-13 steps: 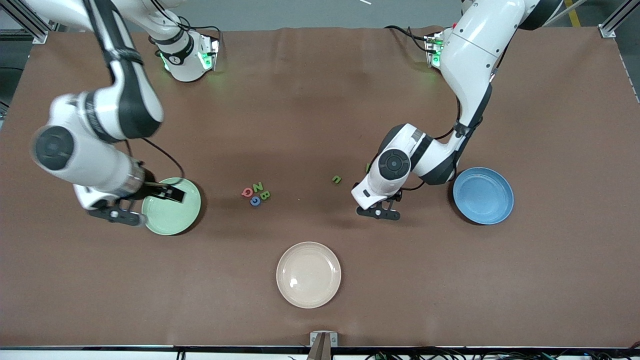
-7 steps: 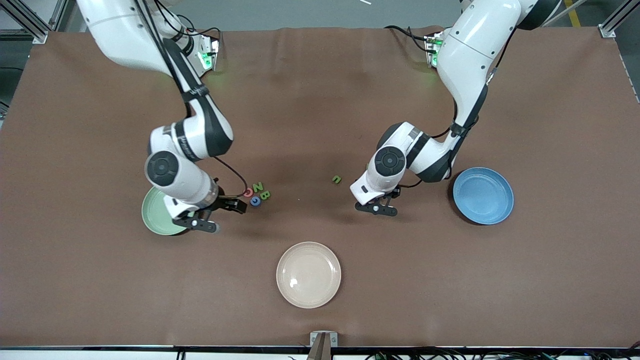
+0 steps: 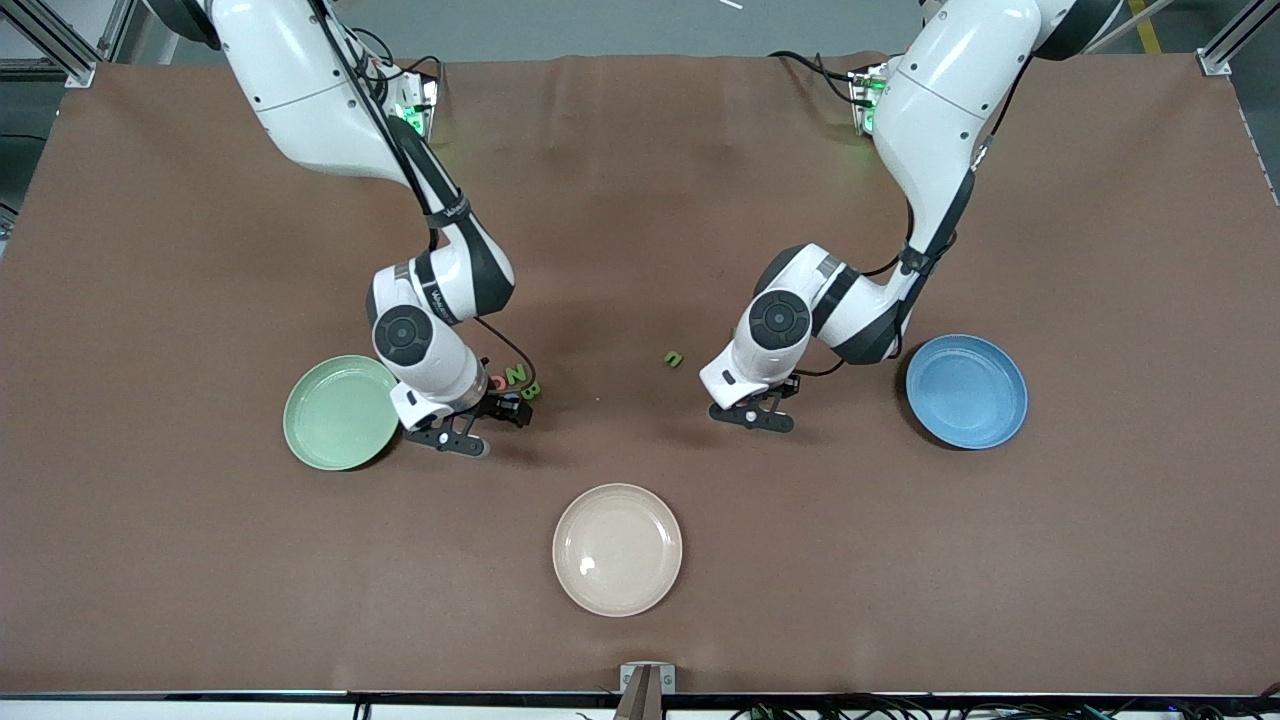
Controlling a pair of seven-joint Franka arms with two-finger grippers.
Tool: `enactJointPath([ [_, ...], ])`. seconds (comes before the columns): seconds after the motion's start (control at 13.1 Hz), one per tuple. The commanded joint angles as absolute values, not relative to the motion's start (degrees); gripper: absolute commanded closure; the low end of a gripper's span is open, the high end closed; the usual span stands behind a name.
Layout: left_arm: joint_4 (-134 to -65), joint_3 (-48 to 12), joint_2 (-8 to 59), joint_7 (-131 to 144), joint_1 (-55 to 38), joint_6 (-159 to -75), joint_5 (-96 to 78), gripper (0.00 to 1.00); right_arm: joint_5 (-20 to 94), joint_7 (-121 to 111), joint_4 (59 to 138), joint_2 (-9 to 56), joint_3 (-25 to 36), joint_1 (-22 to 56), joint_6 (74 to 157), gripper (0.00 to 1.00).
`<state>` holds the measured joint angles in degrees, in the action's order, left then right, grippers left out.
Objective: Sort upper and lower case letters into plates
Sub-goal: 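Grasp the blue m with the left gripper while the right gripper grasps the blue G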
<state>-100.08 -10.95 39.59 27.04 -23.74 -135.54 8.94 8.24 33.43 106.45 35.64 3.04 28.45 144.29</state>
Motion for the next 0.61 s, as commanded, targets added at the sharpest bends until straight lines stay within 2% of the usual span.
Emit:
enactJointPath([
  [0.0,-100.6,-10.5,39.7,28.2,-24.3,-137.3,10.3,0.47,9.1,35.9,108.6,35.0,3.9,30.5,145.2,0.09],
  [0.31,-100.6,-10.5,39.8,28.2,-24.3,-137.3,10.3,0.53,8.9,35.9,109.2,35.0,4.0,31.2,145.2,0.17],
  [0.54,-100.7,-10.4,39.8,28.3,-24.3,-137.3,10.3,0.65,8.9,35.9,109.2,35.0,4.0,31.2,145.3,0.21],
])
